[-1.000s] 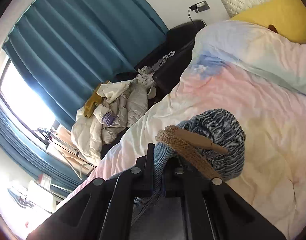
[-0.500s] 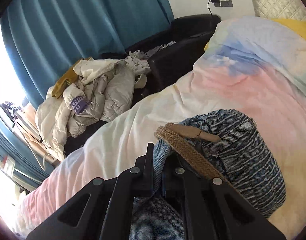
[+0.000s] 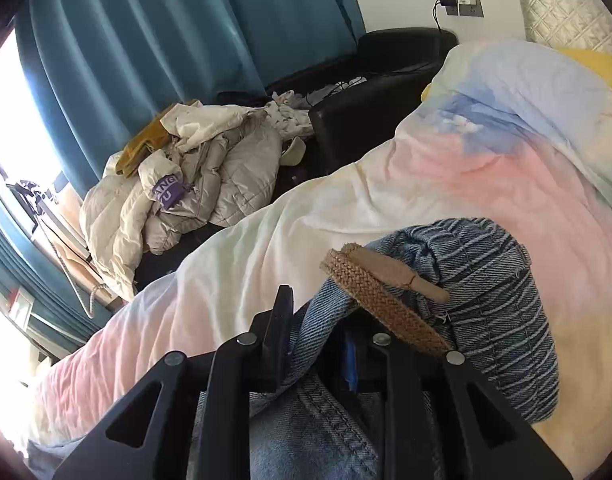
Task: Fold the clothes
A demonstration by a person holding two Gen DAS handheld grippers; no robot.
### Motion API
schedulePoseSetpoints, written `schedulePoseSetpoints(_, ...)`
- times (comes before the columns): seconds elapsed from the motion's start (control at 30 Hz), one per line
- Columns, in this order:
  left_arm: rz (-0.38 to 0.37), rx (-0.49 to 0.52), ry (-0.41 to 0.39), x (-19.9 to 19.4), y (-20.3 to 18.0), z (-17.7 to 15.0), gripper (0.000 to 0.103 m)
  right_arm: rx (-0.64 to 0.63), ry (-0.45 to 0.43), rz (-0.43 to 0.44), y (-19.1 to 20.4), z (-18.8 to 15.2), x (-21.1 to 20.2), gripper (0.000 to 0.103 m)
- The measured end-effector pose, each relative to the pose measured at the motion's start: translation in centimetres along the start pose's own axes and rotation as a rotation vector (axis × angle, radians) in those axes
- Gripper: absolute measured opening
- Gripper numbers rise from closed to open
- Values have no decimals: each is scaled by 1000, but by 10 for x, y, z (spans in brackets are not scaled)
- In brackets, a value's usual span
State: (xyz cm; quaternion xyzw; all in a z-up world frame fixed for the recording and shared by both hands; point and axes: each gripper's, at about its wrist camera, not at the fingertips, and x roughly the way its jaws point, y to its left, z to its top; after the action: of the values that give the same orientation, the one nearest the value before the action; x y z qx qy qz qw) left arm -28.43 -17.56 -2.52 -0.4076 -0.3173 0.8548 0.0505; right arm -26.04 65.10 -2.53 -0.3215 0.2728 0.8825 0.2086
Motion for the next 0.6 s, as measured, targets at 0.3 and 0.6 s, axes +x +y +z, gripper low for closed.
schedulePoseSetpoints(0.3,35,-204,91,-29,72,-73,50,102,14,87,-35,-27,-80,76)
schedulePoseSetpoints(0.6,-57,-413,258,11,105,-101,50,357,222,173,-86,-87,-61,76)
